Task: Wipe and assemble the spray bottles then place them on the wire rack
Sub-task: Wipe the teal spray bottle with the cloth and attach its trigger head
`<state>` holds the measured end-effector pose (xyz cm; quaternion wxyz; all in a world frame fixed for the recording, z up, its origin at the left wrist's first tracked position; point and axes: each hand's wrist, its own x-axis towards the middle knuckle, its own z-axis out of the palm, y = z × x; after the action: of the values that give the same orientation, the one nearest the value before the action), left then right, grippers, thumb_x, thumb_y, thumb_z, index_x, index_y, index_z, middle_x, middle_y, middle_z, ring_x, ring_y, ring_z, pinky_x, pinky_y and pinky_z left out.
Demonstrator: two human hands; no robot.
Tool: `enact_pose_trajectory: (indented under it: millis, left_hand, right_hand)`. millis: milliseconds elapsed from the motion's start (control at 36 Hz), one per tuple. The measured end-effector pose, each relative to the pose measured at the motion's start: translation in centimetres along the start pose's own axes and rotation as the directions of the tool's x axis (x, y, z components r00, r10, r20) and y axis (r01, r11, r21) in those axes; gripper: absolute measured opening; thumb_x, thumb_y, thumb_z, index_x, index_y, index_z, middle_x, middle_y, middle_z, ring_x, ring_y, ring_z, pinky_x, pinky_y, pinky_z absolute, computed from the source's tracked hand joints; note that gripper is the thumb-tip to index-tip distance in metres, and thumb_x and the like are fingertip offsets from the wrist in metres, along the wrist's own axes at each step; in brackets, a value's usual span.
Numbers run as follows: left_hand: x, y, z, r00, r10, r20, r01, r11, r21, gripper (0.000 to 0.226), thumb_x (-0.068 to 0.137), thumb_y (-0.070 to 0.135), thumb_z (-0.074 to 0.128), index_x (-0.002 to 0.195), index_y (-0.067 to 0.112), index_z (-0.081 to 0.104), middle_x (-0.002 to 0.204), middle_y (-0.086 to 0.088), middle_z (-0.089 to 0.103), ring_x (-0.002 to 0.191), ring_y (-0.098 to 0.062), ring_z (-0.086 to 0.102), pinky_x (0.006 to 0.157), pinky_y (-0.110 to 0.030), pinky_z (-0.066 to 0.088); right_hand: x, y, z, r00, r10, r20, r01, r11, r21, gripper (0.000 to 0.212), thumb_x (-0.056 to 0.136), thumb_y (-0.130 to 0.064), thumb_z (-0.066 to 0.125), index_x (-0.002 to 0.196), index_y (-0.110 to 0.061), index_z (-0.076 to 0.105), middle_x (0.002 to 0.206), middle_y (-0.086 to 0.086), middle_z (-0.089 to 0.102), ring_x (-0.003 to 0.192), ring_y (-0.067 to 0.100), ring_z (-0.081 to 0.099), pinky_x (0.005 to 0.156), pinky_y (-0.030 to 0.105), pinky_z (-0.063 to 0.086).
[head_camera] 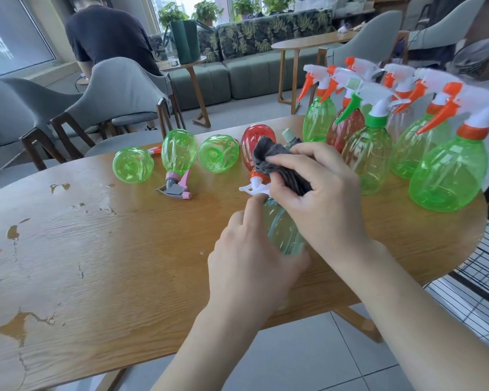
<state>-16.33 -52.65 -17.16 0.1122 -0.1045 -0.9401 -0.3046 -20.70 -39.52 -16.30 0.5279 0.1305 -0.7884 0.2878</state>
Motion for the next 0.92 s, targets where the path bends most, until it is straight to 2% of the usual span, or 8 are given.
enact_pose_trajectory:
  millis: [83,194,278,417,556,667,806,917]
  left_hand:
    - [0.1,-0.2,0.0,1.0,-0.021,0.006,0.021,0.999,-0.025,0.086,0.07,0.065,0.074,0.143,0.043,0.033,0.116,0.015,0.058,0.106,-0.019,0.062,0.084,-0.039,0.054]
    - [0.3,-0.6,-0.2,0.999,-0.043,0.014,0.044,0.997,-0.059,0.084,0.07,0.059,0.075,0.141,0.046,0.031,0.114,0.015,0.057,0.102,-0.018,0.061,0.085,-0.04,0.055]
    - [0.1,-0.5,-0.2,1.0,-0.026,0.012,0.027,0.999,-0.046,0.085,0.072,0.059,0.075,0.143,0.044,0.03,0.114,0.016,0.056,0.103,-0.016,0.06,0.084,-0.037,0.054]
    - [0.0,-0.4,0.1,1.0,-0.016,0.0,0.016,0.999,-0.031,0.085,0.074,0.057,0.075,0.145,0.041,0.032,0.116,0.014,0.056,0.105,-0.017,0.06,0.083,-0.036,0.052]
    - [0.1,-0.4,0.0,0.999,-0.031,-0.007,0.03,0.998,-0.051,0.08,0.074,0.061,0.074,0.14,0.042,0.034,0.112,0.013,0.058,0.103,-0.019,0.062,0.082,-0.039,0.053]
    - [0.1,-0.2,0.0,0.999,-0.036,-0.004,0.036,0.999,-0.041,0.082,0.072,0.061,0.074,0.141,0.043,0.033,0.113,0.013,0.058,0.104,-0.021,0.062,0.085,-0.041,0.054]
    - [0.0,-0.3,-0.1,0.999,-0.035,-0.005,0.034,0.998,-0.049,0.083,0.073,0.057,0.075,0.142,0.045,0.031,0.114,0.015,0.057,0.102,-0.018,0.061,0.085,-0.04,0.055]
    - [0.2,-0.7,-0.2,0.999,-0.053,-0.002,0.053,0.996,-0.072,0.081,0.07,0.061,0.072,0.139,0.045,0.033,0.112,0.015,0.058,0.1,-0.019,0.062,0.085,-0.041,0.055]
  right_hand:
    - [0.1,0.1,-0.3,0.999,0.01,-0.031,-0.009,0.999,0.036,0.018,0.089,-0.009,0.073,0.105,-0.007,0.079,0.1,0.012,0.068,0.092,0.027,0.067,0.084,0.031,0.056]
    - [1.0,0.3,-1.2,0.994,0.054,-0.092,-0.047,0.996,0.071,0.017,0.09,-0.007,0.074,0.107,-0.005,0.079,0.099,0.012,0.069,0.091,0.015,0.063,0.084,0.017,0.05]
    - [1.3,0.8,-1.3,0.991,0.114,-0.07,-0.113,0.993,0.022,0.018,0.093,-0.01,0.072,0.11,-0.007,0.079,0.101,0.01,0.069,0.092,0.016,0.064,0.084,0.013,0.048]
    - [0.9,0.4,-0.6,0.998,0.055,0.008,-0.055,0.998,0.011,0.017,0.092,-0.011,0.074,0.108,-0.008,0.079,0.103,0.007,0.069,0.094,0.024,0.066,0.085,0.028,0.055]
    - [0.3,-0.1,-0.1,0.989,-0.032,0.142,0.03,0.999,0.015,0.017,0.088,-0.016,0.075,0.104,-0.015,0.081,0.102,0.004,0.069,0.096,0.027,0.062,0.086,0.028,0.053]
    - [0.1,0.1,0.0,0.997,0.01,0.071,-0.011,1.0,0.016,0.017,0.089,-0.012,0.072,0.104,-0.01,0.079,0.1,0.009,0.066,0.094,0.027,0.063,0.085,0.03,0.053]
    - [0.5,1.4,-0.8,0.987,0.148,-0.054,-0.149,0.988,-0.024,0.018,0.091,-0.009,0.071,0.106,-0.004,0.077,0.102,0.013,0.066,0.092,0.018,0.062,0.086,0.009,0.044]
    - [0.6,1.9,-1.1,0.985,0.173,0.022,-0.173,0.985,-0.002,0.018,0.089,-0.01,0.072,0.106,-0.006,0.078,0.102,0.009,0.067,0.09,0.012,0.06,0.083,0.006,0.043]
